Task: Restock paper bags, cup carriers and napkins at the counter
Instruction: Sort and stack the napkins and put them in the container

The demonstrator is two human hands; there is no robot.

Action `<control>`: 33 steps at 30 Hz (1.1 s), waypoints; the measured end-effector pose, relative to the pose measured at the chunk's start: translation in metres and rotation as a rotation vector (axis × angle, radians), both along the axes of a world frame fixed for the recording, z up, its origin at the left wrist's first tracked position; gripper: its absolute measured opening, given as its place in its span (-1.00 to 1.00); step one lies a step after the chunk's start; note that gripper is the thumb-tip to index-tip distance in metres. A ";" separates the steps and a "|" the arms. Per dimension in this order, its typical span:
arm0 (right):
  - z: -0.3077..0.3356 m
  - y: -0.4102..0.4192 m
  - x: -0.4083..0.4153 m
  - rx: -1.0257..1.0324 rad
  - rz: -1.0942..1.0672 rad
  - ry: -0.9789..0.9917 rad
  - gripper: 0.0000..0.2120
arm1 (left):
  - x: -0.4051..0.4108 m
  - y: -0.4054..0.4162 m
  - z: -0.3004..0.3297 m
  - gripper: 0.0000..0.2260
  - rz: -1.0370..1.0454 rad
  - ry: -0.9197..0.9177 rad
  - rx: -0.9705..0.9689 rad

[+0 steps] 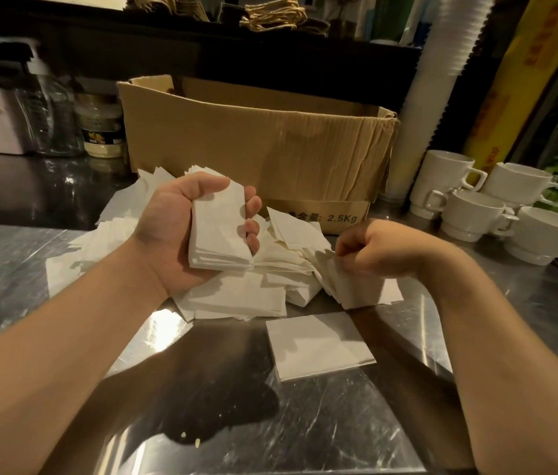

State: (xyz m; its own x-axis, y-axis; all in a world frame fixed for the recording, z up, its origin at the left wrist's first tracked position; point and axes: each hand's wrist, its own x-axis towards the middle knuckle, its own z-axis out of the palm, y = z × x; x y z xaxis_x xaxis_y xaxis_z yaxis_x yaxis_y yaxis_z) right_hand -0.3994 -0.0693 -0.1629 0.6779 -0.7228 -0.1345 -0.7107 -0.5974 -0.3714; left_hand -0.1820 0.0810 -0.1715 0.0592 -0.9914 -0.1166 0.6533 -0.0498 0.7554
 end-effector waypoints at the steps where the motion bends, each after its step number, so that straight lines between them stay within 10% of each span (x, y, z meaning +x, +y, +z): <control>1: -0.002 0.000 0.000 -0.009 -0.006 0.011 -0.85 | 0.000 0.000 0.000 -0.56 0.004 -0.001 0.005; 8: 0.000 -0.001 -0.004 0.152 0.012 0.107 -0.51 | 0.000 -0.001 0.000 -0.57 0.005 0.004 0.012; 33: -0.001 0.004 -0.003 0.100 0.000 0.044 -0.72 | -0.001 0.000 0.001 -0.57 0.006 0.005 0.012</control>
State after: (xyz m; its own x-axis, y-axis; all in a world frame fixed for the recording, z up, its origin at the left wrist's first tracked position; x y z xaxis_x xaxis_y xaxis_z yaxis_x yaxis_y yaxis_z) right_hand -0.4022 -0.0655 -0.1636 0.6696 -0.7045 -0.2351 -0.7276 -0.5590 -0.3976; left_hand -0.1825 0.0814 -0.1702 0.0650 -0.9895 -0.1292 0.6571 -0.0550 0.7518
